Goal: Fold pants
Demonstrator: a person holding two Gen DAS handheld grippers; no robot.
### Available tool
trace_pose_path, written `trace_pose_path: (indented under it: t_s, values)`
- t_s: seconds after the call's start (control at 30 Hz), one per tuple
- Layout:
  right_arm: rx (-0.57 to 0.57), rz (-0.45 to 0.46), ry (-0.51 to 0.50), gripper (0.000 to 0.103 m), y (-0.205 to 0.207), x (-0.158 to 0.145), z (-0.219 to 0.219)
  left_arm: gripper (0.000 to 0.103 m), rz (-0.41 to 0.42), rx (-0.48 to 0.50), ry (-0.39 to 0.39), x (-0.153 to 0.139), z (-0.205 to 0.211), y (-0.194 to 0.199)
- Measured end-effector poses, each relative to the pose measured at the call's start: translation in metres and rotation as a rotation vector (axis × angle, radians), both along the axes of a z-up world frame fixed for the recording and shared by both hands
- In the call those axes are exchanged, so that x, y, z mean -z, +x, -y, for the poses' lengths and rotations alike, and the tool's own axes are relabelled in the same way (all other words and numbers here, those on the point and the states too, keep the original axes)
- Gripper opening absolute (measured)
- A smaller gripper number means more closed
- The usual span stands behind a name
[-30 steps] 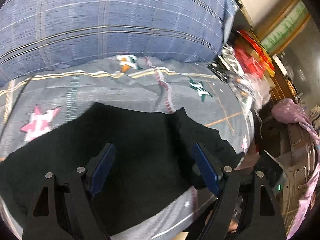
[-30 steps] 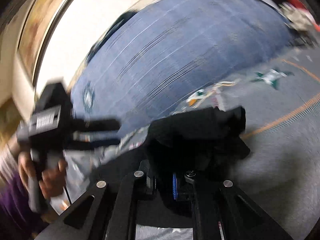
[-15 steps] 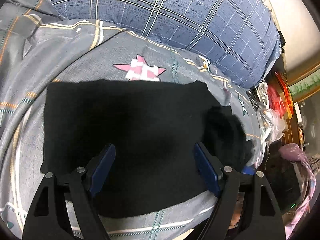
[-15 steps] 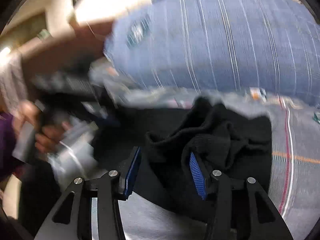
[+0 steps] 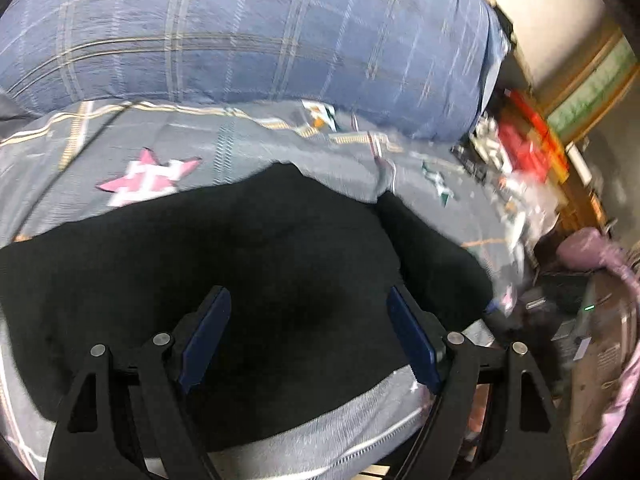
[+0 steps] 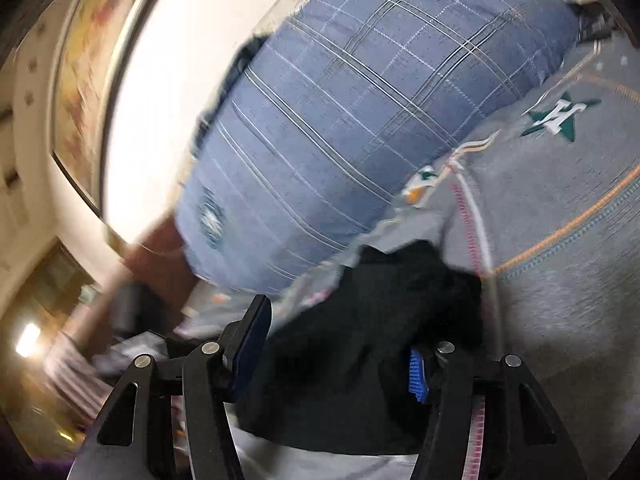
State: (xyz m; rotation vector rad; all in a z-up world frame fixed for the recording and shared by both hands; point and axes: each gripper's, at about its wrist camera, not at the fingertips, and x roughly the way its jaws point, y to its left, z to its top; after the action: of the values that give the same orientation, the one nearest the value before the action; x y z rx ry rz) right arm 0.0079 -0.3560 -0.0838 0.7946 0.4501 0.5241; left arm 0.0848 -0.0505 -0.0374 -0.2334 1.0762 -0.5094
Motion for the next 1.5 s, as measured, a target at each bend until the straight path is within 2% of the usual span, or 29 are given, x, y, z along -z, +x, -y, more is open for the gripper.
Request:
trace_pose_path:
  t_s: [0.07,0.13,0.17,0.2,0.23,0.3,0.33,0.37,0.43,0.5,0.6,0.63,0.7,0.73,0.77,0.8,0.87,0.93,1.07,1.13,1.23,1.3,1.43,1.5]
  values:
    - [0.024,0.043,0.087,0.06,-0.005,-0.002,0.017,0.081,-0.03,0.012,0.039,0.017,0.012,0.003]
    - [0.046,0.03,0.162,0.06,-0.007,0.005,0.033,0.08,-0.063,0.013,0.121,0.038,0.019,0.007]
    - [0.051,0.008,0.174,0.06,-0.003,0.007,0.033,0.08,-0.064,0.018,0.135,0.046,0.02,0.008]
    - [0.051,-0.013,0.181,0.06,-0.001,0.011,0.035,0.085,-0.017,0.028,0.13,0.045,0.022,0.005]
    - [0.041,-0.026,0.178,0.06,0.0,0.013,0.035,0.085,-0.012,0.045,0.155,0.041,0.026,0.004]
    - [0.029,-0.005,0.135,0.061,0.0,0.005,0.029,0.085,-0.042,0.062,0.148,0.035,0.024,0.005]
    - [0.017,0.016,0.095,0.062,-0.002,0.0,0.022,0.085,-0.029,0.052,0.094,0.024,0.014,0.005]
    - [-0.004,0.039,0.041,0.062,-0.002,-0.006,0.011,0.085,-0.014,0.037,0.074,0.016,0.006,0.005]
    - [-0.035,0.066,-0.087,0.062,-0.004,-0.015,-0.015,0.085,0.045,-0.019,0.064,-0.009,-0.02,0.005]
    - [-0.09,0.091,-0.263,0.062,-0.01,-0.021,-0.053,0.085,0.099,-0.083,0.069,-0.028,-0.052,0.003]
    - [-0.227,0.138,-0.605,0.066,-0.017,-0.013,-0.135,0.085,0.111,-0.141,0.104,-0.034,-0.083,-0.001]
    - [-0.268,0.137,-0.748,0.073,-0.02,-0.003,-0.164,0.085,0.1,-0.151,0.119,-0.03,-0.093,-0.004]
    - [-0.294,0.153,-1.063,0.075,-0.028,0.024,-0.215,0.085,0.082,-0.158,0.134,-0.021,-0.101,-0.006]
    - [-0.294,0.173,-1.169,0.074,-0.033,0.035,-0.228,0.085,0.069,-0.161,0.137,-0.015,-0.107,-0.009]
    - [-0.285,0.24,-1.292,0.074,-0.044,0.046,-0.242,0.085,0.057,-0.166,0.133,-0.014,-0.109,-0.012]
    - [-0.263,0.332,-1.345,0.076,-0.059,0.048,-0.246,0.085,0.042,-0.172,0.124,-0.009,-0.11,-0.012]
    - [-0.26,0.374,-1.357,0.08,-0.071,0.047,-0.241,0.085,0.017,-0.184,0.103,-0.003,-0.115,-0.014]
    - [-0.249,0.351,-1.317,0.08,-0.072,0.044,-0.229,0.085,0.008,-0.193,0.083,-0.004,-0.119,-0.016]
    - [-0.232,0.385,-1.181,0.081,-0.085,0.027,-0.201,0.085,0.039,-0.177,0.064,-0.017,-0.113,-0.018]
    - [-0.191,0.396,-1.194,0.082,-0.085,0.024,-0.202,0.085,0.056,-0.167,0.067,-0.024,-0.106,-0.015]
    - [-0.141,0.452,-1.303,0.082,-0.087,0.029,-0.22,0.085,0.061,-0.164,0.053,-0.029,-0.101,-0.011]
    - [-0.099,0.513,-1.443,0.082,-0.093,0.039,-0.24,0.085,0.066,-0.166,0.054,-0.032,-0.1,-0.011]
    - [-0.116,0.565,-1.647,0.082,-0.093,0.06,-0.279,0.085,0.072,-0.165,0.081,-0.033,-0.105,-0.016]
    - [-0.138,0.583,-1.705,0.082,-0.096,0.067,-0.292,0.085,0.062,-0.168,0.092,-0.033,-0.109,-0.018]
